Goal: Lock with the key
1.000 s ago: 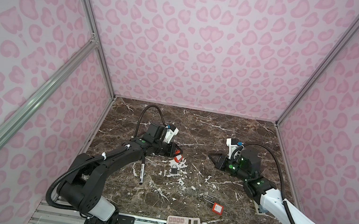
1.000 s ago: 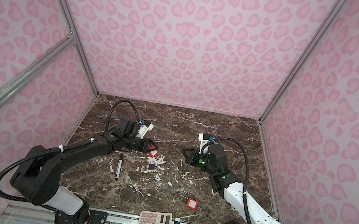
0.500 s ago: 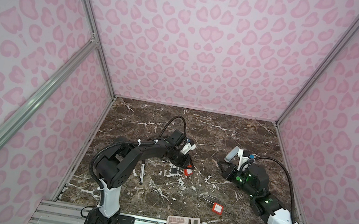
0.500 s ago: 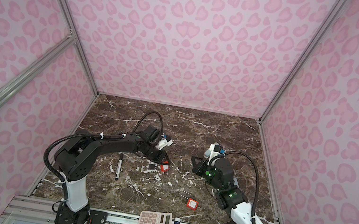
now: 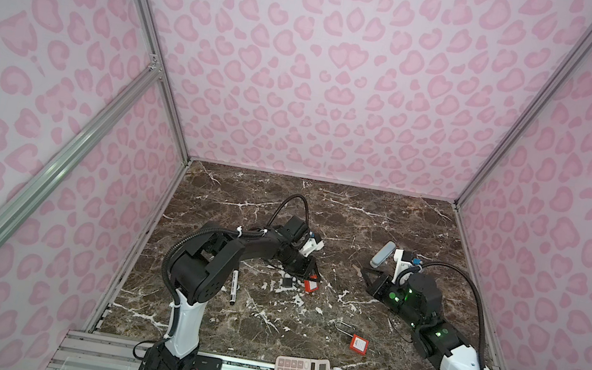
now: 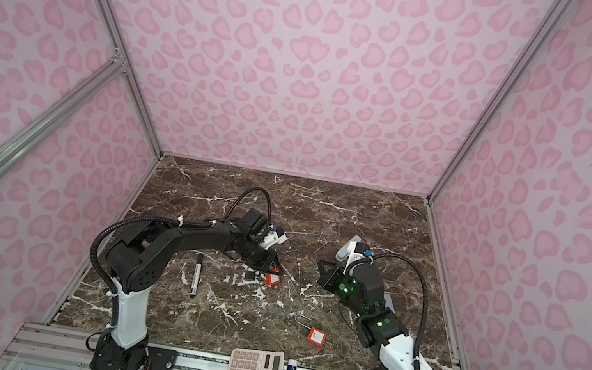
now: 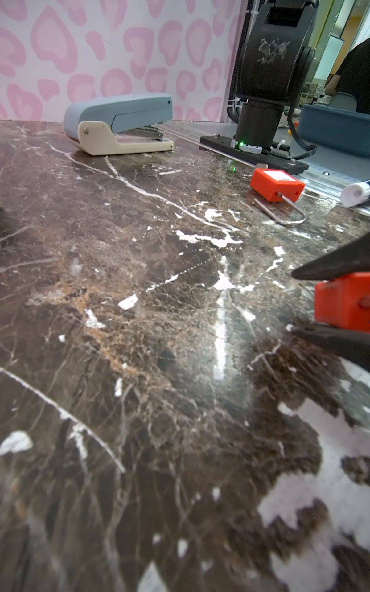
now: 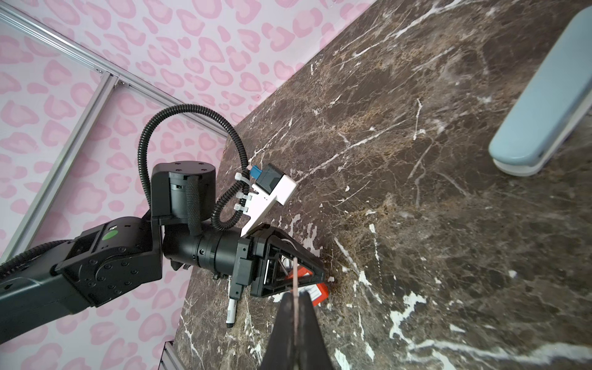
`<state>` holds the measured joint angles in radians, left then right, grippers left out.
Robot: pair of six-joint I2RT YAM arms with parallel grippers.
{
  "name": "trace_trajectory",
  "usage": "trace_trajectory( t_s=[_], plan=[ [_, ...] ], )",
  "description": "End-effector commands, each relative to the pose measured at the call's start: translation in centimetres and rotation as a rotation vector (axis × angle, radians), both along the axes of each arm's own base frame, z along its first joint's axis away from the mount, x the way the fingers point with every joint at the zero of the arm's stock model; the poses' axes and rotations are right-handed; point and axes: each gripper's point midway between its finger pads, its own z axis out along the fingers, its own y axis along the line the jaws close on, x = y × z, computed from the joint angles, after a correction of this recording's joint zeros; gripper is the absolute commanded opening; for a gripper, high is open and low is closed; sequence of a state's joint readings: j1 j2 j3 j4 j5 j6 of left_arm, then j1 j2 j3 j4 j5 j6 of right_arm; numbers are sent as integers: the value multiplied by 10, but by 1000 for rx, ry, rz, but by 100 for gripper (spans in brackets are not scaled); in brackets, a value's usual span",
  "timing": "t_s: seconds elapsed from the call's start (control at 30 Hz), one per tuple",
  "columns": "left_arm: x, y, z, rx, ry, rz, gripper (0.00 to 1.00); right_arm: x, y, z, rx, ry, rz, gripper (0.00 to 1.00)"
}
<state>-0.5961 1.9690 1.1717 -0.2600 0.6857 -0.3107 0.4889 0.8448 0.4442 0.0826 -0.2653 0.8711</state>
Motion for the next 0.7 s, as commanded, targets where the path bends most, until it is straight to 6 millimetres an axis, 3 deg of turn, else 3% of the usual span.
trace_trajectory(
  t_s=[0.0, 0.1, 0.27, 0.67],
  plan=[
    [2, 2, -4, 27, 2, 6, 3, 2, 1, 3, 9, -14, -1, 0],
    [3, 3, -7, 45, 6, 13, 6, 2, 1, 2, 10, -12, -2, 0],
    [4, 3, -5, 44, -1, 14, 29, 2, 1, 2, 11, -10, -1, 0],
    [18, 10, -4, 120, -37, 66, 49, 0, 0, 4, 13, -15, -1, 0]
  ],
)
